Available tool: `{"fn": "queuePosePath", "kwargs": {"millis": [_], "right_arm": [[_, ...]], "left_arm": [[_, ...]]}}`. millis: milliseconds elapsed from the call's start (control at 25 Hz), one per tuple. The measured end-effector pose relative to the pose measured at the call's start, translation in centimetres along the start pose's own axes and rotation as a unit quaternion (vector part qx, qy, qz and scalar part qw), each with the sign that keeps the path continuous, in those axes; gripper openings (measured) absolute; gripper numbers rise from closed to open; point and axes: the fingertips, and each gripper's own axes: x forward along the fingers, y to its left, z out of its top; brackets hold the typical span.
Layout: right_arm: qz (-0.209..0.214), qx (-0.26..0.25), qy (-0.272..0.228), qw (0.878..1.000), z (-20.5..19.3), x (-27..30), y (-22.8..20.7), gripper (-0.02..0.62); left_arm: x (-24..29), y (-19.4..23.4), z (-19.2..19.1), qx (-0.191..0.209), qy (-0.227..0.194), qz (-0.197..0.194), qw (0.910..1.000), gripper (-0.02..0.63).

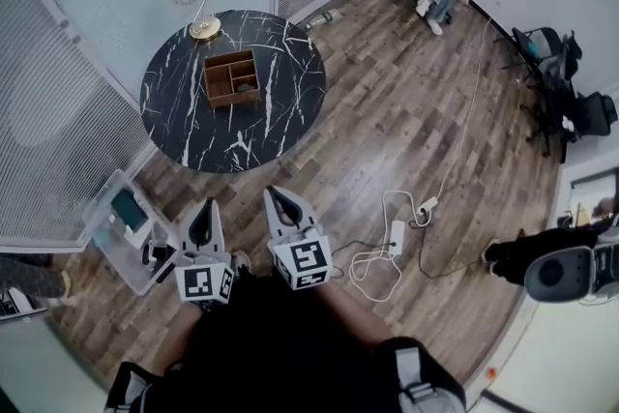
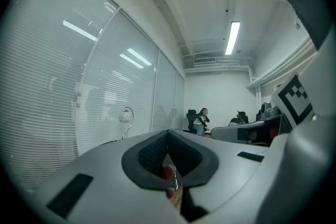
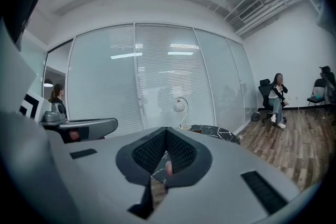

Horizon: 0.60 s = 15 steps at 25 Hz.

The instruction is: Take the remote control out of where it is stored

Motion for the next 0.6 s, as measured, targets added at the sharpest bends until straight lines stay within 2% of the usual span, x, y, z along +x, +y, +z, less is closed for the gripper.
{"fn": "queuePosePath", "kwargs": {"millis": [360,600], "right_arm": [[0.043,0.007,0.009,0.999,-0.1,-0.3,-2.7,0.002],[0.055,0.007,0.009,0.998,0.1,-0.1,-3.4,0.002]], "left_arm": [[1.5,-2.7,-0.4,0.0,0.012,0.038,0.9992,0.008],[1.7,-2.6,-0.4,0.005,0.017,0.058,0.9982,0.008]]}}
